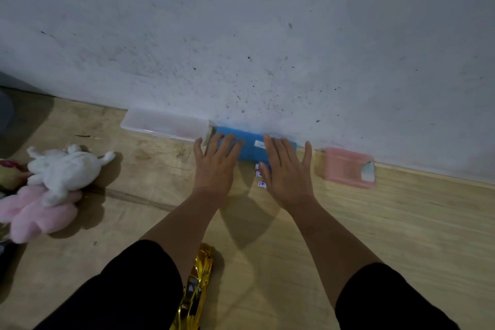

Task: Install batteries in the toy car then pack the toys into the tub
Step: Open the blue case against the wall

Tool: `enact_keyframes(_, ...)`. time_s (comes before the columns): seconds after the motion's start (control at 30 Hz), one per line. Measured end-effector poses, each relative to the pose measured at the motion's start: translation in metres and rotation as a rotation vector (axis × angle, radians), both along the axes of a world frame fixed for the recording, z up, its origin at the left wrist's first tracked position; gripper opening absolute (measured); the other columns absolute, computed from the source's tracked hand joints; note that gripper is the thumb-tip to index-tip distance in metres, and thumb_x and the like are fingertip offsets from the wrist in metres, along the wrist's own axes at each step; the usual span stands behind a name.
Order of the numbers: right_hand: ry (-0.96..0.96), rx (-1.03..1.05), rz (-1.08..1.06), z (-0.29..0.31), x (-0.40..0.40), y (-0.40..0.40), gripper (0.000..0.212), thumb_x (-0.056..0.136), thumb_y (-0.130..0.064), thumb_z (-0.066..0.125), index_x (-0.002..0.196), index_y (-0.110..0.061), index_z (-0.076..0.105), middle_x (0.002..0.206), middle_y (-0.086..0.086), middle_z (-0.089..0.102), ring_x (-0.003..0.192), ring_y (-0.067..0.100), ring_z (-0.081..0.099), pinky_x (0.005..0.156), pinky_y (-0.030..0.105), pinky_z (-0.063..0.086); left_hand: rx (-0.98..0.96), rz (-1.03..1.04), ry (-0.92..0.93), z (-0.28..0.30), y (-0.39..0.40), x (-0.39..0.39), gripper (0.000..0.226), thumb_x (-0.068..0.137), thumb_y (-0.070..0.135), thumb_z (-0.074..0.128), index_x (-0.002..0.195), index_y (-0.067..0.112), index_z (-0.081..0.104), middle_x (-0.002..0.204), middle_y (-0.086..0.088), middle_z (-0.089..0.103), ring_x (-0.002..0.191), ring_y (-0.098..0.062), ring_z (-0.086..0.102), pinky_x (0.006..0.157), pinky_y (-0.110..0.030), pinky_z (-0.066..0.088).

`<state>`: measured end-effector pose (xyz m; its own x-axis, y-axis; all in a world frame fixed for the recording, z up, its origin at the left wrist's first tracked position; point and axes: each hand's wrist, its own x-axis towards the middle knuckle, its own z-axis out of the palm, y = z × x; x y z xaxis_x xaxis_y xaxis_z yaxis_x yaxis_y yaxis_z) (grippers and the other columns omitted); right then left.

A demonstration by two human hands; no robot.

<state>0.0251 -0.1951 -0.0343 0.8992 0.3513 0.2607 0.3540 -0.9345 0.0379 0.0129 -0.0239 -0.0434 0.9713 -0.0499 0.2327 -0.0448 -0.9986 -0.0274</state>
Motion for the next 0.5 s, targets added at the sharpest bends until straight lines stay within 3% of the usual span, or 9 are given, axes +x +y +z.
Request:
enact_keyframes(0.07,0.050,0.020,0.028,-0.006,-0.006,-0.003,0.054,0.093,-0.041,0.035,0.138,-0.011,0.042,0.128,0.007,0.059,0.123,0.026,0.053,0.107,0.060,0.024,-0.009,-0.031,0.033,-0.002,0.000,-0.007,0.060,0.068,0.010,0.076,0.125,0.020,0.057,0.122,-0.001,0.061,0.116,-0.022,0.049,0.098,-0.047,0.024)
enact_keyframes(0.2,0.124,0.097,0.058,-0.010,-0.008,-0.003,0.061,0.099,-0.043,0.013,0.133,-0.007,0.049,0.136,0.010,0.054,0.128,0.027,0.049,0.102,0.054,0.038,-0.066,-0.060,0.103,-0.002,0.003,-0.015,0.058,0.077,0.008,0.038,0.131,0.015,0.054,0.129,-0.002,0.060,0.117,-0.021,0.058,0.092,-0.044,0.042)
enact_keyframes(0.23,0.128,0.118,0.051,-0.012,-0.008,-0.002,0.062,0.099,-0.043,0.012,0.131,-0.007,0.051,0.135,0.011,0.055,0.127,0.027,0.050,0.101,0.053,0.039,-0.094,-0.062,0.145,0.002,0.002,-0.015,0.058,0.077,0.006,0.041,0.133,0.014,0.053,0.133,-0.002,0.058,0.120,-0.021,0.056,0.091,-0.043,0.044)
enact_keyframes(0.3,0.101,0.146,0.028,-0.010,-0.005,0.003,0.056,0.098,-0.041,0.022,0.124,-0.007,0.058,0.128,0.011,0.061,0.122,0.028,0.055,0.098,0.051,0.043,-0.143,-0.058,0.265,0.013,-0.001,-0.015,0.063,0.082,0.002,0.049,0.143,0.016,0.039,0.146,0.000,0.043,0.134,-0.019,0.042,0.103,-0.042,0.035)
enact_keyframes(0.37,0.057,0.123,0.044,-0.003,0.003,0.009,0.050,0.093,-0.039,0.031,0.115,-0.007,0.063,0.117,0.011,0.065,0.113,0.028,0.060,0.095,0.049,0.045,-0.153,-0.034,0.305,0.020,0.000,-0.010,0.062,0.090,0.007,0.043,0.148,0.022,0.026,0.153,0.005,0.031,0.141,-0.014,0.027,0.111,-0.037,0.018)
enact_keyframes(0.43,-0.014,0.043,0.109,0.006,0.011,0.019,0.047,0.090,-0.037,0.034,0.111,-0.008,0.064,0.112,0.010,0.066,0.109,0.027,0.061,0.093,0.049,0.046,-0.143,-0.043,0.270,0.028,0.010,-0.006,0.055,0.089,0.011,0.042,0.142,0.023,0.037,0.145,0.004,0.043,0.135,-0.014,0.037,0.110,-0.039,0.020)
enact_keyframes(0.5,-0.073,-0.017,0.173,0.014,0.020,0.037,0.047,0.090,-0.036,0.034,0.116,-0.009,0.063,0.116,0.007,0.066,0.111,0.025,0.062,0.092,0.046,0.048,-0.134,-0.011,0.193,0.032,0.027,-0.003,0.049,0.082,0.016,0.041,0.130,0.021,0.053,0.130,0.001,0.058,0.122,-0.017,0.052,0.102,-0.040,0.032)
